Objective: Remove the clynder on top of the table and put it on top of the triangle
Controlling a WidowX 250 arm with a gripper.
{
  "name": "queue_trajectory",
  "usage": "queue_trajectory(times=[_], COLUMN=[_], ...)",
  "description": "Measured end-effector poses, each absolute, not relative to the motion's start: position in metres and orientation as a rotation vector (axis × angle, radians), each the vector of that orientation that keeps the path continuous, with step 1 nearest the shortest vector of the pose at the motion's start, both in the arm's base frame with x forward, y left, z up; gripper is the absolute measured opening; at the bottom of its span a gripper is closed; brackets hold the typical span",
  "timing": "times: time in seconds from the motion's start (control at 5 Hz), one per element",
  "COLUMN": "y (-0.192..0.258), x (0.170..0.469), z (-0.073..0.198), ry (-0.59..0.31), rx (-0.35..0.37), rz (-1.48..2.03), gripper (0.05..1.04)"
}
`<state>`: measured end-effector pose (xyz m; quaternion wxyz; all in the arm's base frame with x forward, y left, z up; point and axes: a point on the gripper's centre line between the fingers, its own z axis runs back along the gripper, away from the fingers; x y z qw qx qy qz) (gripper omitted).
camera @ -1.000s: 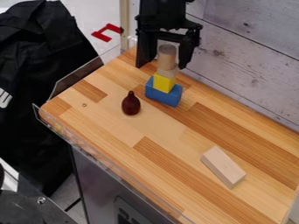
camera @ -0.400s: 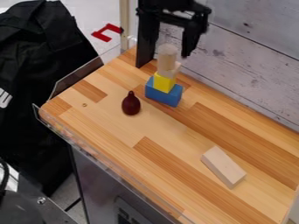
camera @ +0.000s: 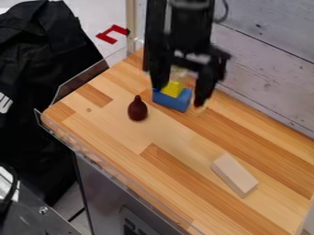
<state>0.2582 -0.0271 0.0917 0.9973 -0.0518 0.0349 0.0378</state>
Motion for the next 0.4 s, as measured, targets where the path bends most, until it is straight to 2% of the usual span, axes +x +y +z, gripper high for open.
queue_trajectory(times=[0.2,0.4], y=[-0.0409,-0.05], x=[0.2511,0.253], z=[0.0819,0.0789], ry=[0.077,0.066], rx=[-0.134,-0.133], rz=[0.071,0.04], gripper=[1.001,1.001])
